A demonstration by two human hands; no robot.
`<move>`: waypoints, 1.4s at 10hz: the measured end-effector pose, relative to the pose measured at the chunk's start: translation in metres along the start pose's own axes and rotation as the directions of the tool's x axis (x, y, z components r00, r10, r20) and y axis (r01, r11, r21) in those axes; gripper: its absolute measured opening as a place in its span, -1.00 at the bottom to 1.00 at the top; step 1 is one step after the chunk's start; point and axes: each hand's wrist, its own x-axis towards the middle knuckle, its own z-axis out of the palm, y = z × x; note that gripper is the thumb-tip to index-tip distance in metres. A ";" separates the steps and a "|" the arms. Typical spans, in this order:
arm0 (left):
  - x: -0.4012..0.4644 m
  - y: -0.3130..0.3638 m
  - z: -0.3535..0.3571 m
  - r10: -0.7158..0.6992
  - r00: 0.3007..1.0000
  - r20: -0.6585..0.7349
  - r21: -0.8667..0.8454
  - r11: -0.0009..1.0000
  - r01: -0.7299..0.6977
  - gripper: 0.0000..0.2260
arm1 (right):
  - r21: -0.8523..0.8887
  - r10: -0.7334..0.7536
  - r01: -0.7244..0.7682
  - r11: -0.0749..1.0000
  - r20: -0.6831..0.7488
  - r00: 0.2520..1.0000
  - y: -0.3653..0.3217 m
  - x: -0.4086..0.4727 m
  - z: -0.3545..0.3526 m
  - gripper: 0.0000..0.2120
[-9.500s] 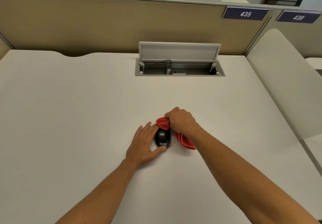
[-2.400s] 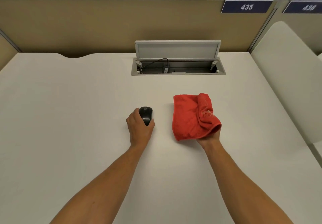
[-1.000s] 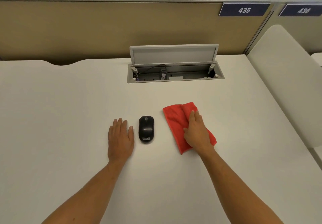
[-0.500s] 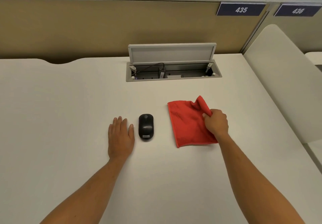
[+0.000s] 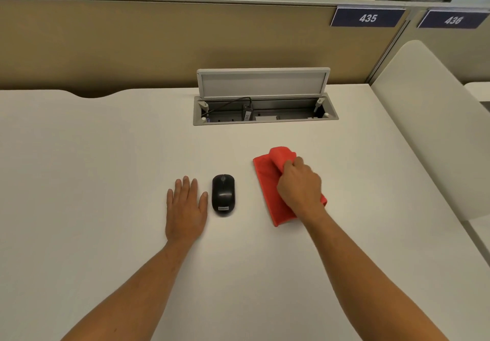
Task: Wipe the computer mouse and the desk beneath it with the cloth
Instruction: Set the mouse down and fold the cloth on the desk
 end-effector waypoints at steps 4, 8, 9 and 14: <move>0.000 0.001 -0.002 -0.006 1.000 -0.002 -0.010 1.000 0.006 -0.51 | 0.229 -0.135 0.112 0.967 0.086 0.987 -0.021 -0.009 0.025 -0.76; 0.000 0.003 -0.004 -0.011 1.000 -0.004 -0.005 1.000 0.011 -0.52 | 0.356 0.295 -0.390 0.849 0.292 0.910 0.026 -0.003 0.046 -0.51; -0.001 0.003 -0.004 -0.008 1.000 -0.007 -0.007 1.000 0.008 -0.52 | 0.468 0.315 -0.433 0.770 0.311 0.897 0.023 0.001 0.048 -0.67; 0.002 0.001 0.000 -0.007 1.000 -0.015 -0.026 1.000 0.007 -0.53 | 0.799 0.273 -0.425 0.425 0.335 0.902 0.128 0.064 0.026 -0.76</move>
